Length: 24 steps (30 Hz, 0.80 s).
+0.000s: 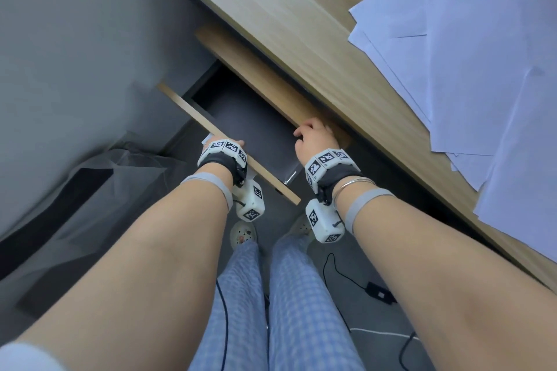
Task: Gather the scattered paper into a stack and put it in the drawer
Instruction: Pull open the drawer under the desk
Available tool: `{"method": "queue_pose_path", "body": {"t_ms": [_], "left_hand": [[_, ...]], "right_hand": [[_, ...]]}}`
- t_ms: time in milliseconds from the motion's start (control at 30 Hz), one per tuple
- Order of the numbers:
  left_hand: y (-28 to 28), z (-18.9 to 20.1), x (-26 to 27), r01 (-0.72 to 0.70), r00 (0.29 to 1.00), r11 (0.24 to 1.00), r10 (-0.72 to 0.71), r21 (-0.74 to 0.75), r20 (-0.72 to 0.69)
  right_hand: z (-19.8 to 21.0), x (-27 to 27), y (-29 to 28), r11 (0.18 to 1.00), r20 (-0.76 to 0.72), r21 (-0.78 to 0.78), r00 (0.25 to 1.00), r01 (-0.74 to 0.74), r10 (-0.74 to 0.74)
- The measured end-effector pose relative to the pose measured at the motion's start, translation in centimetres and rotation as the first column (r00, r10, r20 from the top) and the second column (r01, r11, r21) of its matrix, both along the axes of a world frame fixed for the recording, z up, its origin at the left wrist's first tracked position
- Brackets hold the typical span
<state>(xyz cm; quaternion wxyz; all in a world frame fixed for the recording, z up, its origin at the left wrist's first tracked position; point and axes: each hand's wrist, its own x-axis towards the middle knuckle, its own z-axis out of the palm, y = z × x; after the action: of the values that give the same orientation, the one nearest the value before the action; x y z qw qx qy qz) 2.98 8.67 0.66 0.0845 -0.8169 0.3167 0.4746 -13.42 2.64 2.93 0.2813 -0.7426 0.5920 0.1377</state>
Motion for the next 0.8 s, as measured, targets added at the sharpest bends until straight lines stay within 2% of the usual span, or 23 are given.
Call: {"method": "queue_pose_path", "body": {"t_ms": [33, 100, 133, 167, 233, 267, 400, 633, 800], "left_hand": [[0.5, -0.3, 0.2, -0.011, 1.0, 1.0, 0.011, 0.022, 0.004], [1.2, -1.6, 0.6, -0.223, 0.974, 0.971, 0.225, -0.09, 0.006], [1.5, -2.1, 0.6, -0.387, 0.92, 0.908, 0.391, -0.16, -0.006], [1.8, -2.0, 0.5, -0.486, 0.87, 0.851, 0.493, -0.199, -0.018], [2.7, -1.6, 0.5, -0.594, 0.799, 0.779, 0.6, -0.203, -0.035], [3.1, -1.2, 0.6, -0.605, 0.788, 0.766, 0.614, -0.215, -0.03], [5.1, -1.6, 1.4, -0.537, 0.838, 0.807, 0.543, -0.243, -0.05], [8.4, -1.4, 3.2, -0.427, 0.9, 0.895, 0.434, -0.125, 0.032], [10.5, -1.5, 4.2, -0.442, 0.895, 0.894, 0.446, -0.077, 0.032]], "right_hand": [[-0.1, 0.1, 0.1, 1.0, -0.011, 0.001, 1.0, 0.003, -0.003], [-0.2, 0.3, 0.2, 1.0, -0.03, 0.001, 1.0, 0.007, -0.007], [-0.3, 0.3, 0.3, 1.0, -0.035, -0.004, 0.999, 0.008, -0.008], [-0.3, 0.3, 0.4, 1.0, -0.037, -0.01, 0.999, 0.009, -0.009], [-0.4, 0.4, 0.5, 1.0, -0.041, -0.02, 0.999, 0.01, -0.011], [-0.4, 0.4, 0.6, 1.0, -0.042, -0.022, 0.999, 0.012, -0.013], [-0.6, 0.5, 0.9, 0.997, -0.029, 0.012, 0.996, 0.081, -0.08], [-0.6, 0.8, 1.0, 0.986, -0.03, 0.052, 0.987, 0.156, -0.155], [-0.2, 1.0, 1.3, 0.99, -0.052, 0.038, 0.99, 0.136, -0.134]]}}
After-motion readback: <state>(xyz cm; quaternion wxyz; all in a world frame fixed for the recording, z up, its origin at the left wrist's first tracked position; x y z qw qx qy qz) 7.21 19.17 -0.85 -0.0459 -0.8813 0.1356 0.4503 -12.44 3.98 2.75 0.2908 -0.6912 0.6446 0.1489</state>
